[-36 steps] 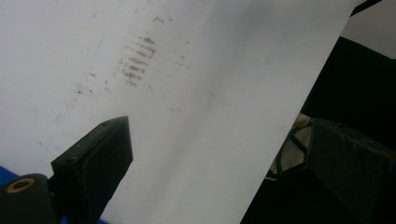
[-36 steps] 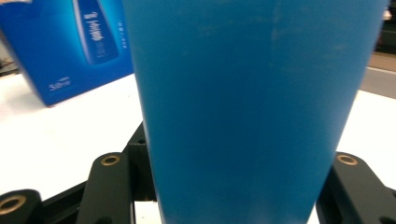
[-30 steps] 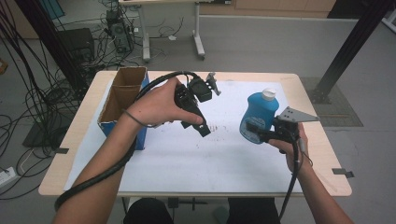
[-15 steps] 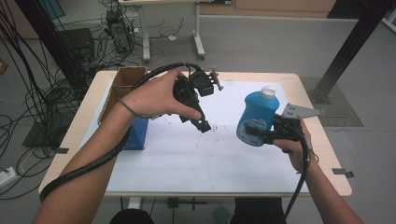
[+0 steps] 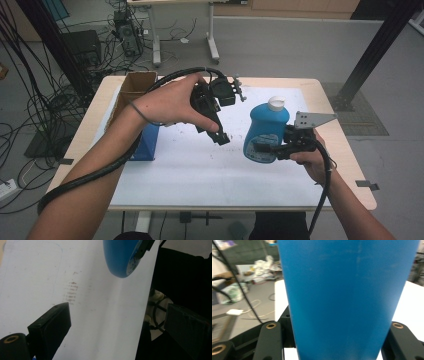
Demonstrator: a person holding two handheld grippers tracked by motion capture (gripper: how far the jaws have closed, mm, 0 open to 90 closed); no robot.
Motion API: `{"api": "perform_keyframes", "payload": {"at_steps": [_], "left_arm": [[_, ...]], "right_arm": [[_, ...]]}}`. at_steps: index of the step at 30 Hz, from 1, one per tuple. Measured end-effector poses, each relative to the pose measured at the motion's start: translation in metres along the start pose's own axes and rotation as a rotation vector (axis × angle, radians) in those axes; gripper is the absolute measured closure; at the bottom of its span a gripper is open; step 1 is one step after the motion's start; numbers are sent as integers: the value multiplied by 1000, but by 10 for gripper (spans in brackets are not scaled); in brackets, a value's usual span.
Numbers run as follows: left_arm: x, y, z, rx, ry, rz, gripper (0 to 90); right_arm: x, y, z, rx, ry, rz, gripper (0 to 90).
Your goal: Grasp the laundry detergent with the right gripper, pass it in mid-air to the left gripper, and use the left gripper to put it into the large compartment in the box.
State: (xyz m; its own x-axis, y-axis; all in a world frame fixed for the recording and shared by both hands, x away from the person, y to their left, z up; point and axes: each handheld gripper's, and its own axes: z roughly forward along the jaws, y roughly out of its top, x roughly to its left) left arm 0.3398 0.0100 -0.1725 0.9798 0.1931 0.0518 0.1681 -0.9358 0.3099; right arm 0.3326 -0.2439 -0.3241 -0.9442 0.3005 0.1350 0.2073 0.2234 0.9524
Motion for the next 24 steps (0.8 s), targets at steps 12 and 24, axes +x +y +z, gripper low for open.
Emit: {"api": "perform_keyframes", "payload": {"at_steps": [12, 24], "left_arm": [[-6, 8, -6, 13, -34, 37, 75], [-13, 18, -15, 3, -83, 67, 75]], "right_arm": [[9, 14, 12, 9, 129, -41, 432], [18, 21, 25, 38, 186, -105, 432]]}}
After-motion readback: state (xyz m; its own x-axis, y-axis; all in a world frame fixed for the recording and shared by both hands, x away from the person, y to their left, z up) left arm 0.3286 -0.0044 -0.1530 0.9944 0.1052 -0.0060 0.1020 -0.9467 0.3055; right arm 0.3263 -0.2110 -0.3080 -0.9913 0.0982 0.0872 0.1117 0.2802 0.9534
